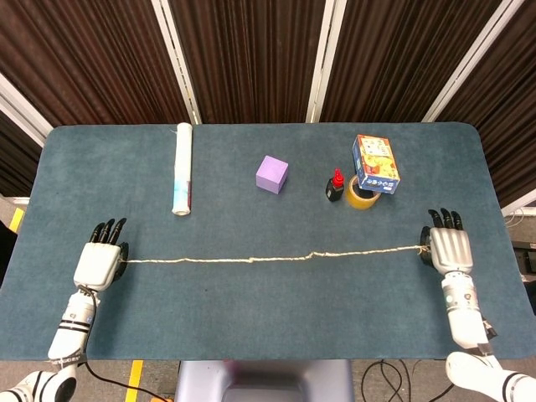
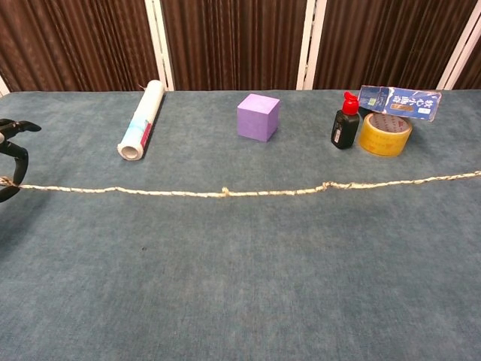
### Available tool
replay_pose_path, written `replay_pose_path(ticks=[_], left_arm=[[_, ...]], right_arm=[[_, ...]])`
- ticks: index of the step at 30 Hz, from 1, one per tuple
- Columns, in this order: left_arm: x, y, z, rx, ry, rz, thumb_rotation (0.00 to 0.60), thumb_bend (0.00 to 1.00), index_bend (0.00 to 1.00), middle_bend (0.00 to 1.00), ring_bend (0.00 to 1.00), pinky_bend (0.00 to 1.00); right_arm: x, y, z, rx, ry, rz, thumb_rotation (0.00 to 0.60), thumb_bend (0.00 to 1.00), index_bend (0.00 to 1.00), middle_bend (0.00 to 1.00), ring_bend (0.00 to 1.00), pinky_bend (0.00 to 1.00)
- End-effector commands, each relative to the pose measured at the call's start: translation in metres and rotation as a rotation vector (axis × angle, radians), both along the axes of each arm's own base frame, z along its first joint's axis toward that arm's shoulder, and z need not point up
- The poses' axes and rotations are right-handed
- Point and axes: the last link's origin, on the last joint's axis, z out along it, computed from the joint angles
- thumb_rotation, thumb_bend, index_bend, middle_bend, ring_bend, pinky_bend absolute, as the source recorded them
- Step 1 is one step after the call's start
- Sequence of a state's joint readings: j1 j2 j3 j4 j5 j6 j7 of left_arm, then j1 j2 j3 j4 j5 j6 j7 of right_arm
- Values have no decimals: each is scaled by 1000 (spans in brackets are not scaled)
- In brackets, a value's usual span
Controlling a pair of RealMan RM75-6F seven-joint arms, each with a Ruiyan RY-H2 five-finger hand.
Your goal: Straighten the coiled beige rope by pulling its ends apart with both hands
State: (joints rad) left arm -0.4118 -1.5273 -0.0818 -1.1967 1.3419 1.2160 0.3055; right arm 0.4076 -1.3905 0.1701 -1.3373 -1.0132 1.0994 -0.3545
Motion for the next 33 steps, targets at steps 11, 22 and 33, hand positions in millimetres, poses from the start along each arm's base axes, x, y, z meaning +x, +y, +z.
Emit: replay_pose_path(ticks=[11, 22, 33], left_arm=[[-5, 3, -5, -12, 19, 14, 600, 399, 612, 49, 0, 124], [-10, 7, -12, -26, 27, 34, 600, 397, 612, 49, 0, 124], [-15, 11, -23, -50, 34, 46, 600, 397, 612, 49, 0, 124]], right_arm=[[-19, -1, 2, -2, 8, -46, 600, 685, 821, 210, 5, 0], [-31, -3, 1, 0, 11, -81, 600, 685, 821, 210, 7, 0], [-41, -4, -10, 27, 26, -111, 600, 685, 821, 210, 7, 0]])
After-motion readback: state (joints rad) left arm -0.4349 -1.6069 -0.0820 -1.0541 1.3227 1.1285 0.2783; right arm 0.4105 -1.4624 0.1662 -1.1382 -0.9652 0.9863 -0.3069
